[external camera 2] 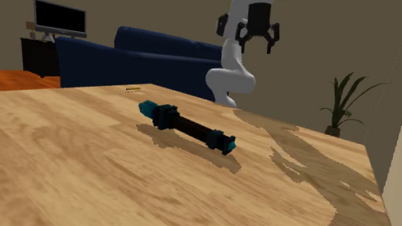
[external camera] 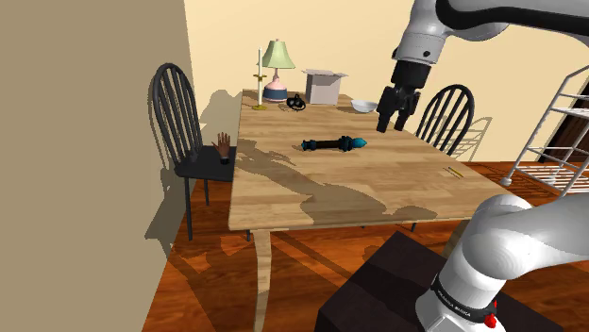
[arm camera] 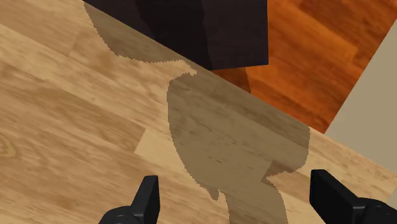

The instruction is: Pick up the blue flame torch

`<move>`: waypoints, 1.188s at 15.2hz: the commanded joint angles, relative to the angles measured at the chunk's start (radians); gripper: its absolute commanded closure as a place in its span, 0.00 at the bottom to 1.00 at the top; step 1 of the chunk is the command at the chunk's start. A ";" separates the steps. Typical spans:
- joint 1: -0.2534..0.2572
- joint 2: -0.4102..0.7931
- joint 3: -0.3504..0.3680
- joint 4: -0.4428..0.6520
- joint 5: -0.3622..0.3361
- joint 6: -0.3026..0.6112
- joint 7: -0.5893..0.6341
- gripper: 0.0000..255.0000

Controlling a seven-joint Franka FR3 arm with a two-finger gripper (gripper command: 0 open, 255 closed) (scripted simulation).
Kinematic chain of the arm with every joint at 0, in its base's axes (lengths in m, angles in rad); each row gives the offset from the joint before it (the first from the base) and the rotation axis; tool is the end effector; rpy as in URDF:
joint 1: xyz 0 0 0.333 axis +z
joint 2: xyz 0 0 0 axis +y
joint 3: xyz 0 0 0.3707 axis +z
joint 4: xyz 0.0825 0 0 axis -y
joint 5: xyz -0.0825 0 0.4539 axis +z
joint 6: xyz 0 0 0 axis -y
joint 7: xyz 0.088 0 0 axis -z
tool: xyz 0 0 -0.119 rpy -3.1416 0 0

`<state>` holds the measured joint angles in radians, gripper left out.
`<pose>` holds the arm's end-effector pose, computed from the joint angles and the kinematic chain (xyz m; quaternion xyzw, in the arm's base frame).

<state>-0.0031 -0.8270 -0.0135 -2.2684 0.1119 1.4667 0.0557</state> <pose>0.3135 0.0071 0.6693 -0.9977 0.0275 -0.0113 0.0608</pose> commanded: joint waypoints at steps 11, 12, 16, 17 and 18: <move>0.053 0.212 -0.210 0.016 -0.164 0.169 -0.454 0.00; 0.059 0.241 -0.229 0.027 -0.175 0.187 -0.497 0.00; 0.086 0.370 -0.303 0.084 -0.202 0.258 -0.672 0.00; 0.093 0.405 -0.320 0.102 -0.205 0.274 -0.716 0.00; 0.099 0.440 -0.336 0.122 -0.205 0.291 -0.759 0.00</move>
<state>0.0901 -0.4242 -0.3293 -2.1673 -0.0897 1.7398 -0.6512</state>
